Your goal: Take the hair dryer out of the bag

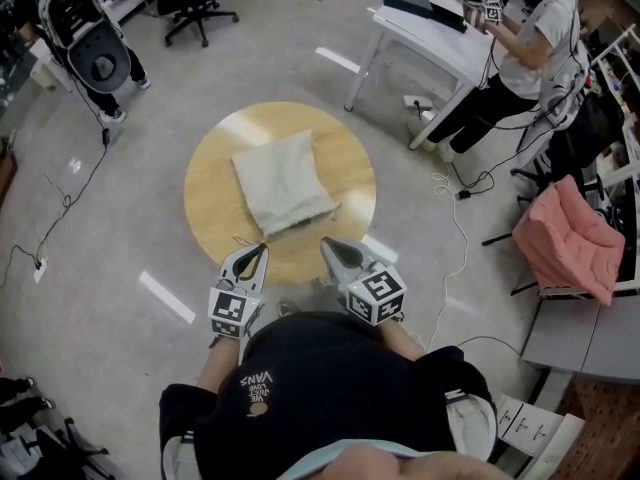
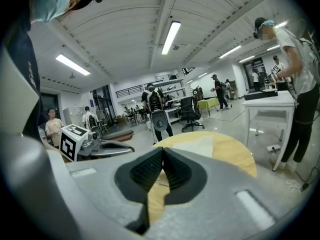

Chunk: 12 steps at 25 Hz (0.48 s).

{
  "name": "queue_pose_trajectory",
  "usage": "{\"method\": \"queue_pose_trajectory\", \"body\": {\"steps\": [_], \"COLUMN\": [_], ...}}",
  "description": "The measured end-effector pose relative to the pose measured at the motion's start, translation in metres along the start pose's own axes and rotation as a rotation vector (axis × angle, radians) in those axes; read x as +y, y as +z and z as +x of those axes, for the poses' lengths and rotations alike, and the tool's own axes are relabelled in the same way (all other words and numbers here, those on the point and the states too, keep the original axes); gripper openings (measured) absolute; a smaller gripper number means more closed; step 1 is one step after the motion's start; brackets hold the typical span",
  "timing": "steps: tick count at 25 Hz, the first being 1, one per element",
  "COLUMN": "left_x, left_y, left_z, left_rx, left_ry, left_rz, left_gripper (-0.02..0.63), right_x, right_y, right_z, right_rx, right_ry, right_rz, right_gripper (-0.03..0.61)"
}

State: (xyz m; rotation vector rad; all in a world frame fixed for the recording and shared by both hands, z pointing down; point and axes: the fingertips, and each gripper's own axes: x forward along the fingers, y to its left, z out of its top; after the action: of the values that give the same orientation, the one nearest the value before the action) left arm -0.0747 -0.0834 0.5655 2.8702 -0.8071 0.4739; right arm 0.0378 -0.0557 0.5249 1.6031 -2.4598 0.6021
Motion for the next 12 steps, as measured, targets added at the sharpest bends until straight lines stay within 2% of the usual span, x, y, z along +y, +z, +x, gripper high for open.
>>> {"method": "queue_pose_trajectory", "body": {"steps": [9,12], "left_x": [0.025,0.028], "left_y": [-0.021,-0.033], "left_z": [0.037,0.052], "left_rx": [0.061,0.103], "left_ry": [0.047,0.041], "left_rz": [-0.024,-0.006], "left_gripper": [0.002,0.002], "right_x": [-0.021,-0.027], "right_y": [0.001,-0.003], "right_z": [0.026,0.036], "right_rx": [0.022,0.036], "right_ry": [0.070,0.104], "right_rz": [-0.061,-0.091], "right_gripper": [-0.002,-0.002]}}
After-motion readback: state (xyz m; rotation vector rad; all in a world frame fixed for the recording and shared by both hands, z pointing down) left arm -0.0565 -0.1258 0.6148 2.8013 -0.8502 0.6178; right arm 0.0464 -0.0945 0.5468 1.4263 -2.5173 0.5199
